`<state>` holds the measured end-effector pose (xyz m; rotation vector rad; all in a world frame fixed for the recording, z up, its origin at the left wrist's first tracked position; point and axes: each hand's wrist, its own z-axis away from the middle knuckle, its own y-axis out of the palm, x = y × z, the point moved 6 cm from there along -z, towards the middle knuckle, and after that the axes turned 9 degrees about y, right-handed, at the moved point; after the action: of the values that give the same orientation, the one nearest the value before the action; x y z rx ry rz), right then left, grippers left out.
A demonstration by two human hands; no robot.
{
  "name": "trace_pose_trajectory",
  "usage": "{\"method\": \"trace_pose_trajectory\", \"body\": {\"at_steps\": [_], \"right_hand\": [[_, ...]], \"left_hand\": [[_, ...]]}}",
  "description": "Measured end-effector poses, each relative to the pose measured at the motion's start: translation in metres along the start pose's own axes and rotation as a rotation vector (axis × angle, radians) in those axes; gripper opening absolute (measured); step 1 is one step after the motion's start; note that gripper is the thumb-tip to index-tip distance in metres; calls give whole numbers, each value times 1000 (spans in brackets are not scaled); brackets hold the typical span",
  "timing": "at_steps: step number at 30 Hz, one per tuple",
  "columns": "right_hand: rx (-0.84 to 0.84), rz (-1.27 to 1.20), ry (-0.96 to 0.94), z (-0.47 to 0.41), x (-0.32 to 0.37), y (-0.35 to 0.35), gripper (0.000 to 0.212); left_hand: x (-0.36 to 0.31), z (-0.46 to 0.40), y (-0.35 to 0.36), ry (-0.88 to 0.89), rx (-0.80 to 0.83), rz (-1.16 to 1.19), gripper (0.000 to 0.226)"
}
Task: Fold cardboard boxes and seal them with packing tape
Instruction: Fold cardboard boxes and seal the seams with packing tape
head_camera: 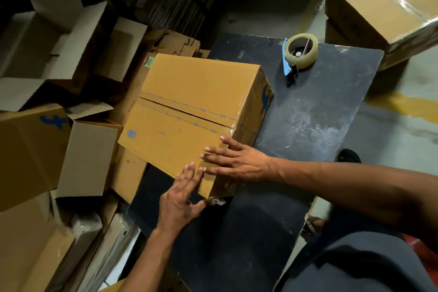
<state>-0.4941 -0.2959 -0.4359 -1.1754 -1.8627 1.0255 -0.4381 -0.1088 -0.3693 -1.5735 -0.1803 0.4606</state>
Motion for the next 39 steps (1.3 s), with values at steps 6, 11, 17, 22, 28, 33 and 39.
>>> {"method": "trace_pose_trajectory", "body": {"at_steps": [6,11,17,22,28,33,39], "right_hand": [[23,-88,73,-5,6,-4,84],[45,33,65,3,8,7,77],[42,11,18,7,2,6,88],[-17,-68,100,4,10,12,103],[-138,-118,127,1,12,14,90],[-97,-73,115,3,9,15,93],[-128,-100,192,-1,17,10,80]], "left_hand": [[-7,-3,1,-21,-28,-7,96],[-6,-2,3,-98,-84,-4,92],[-21,-4,7,-260,-232,62,78],[-14,1,13,-248,-234,78,78],[-14,6,31,-150,-234,-101,70],[-12,0,16,-142,-269,-99,61],[-6,11,18,-65,-124,-31,93]]}}
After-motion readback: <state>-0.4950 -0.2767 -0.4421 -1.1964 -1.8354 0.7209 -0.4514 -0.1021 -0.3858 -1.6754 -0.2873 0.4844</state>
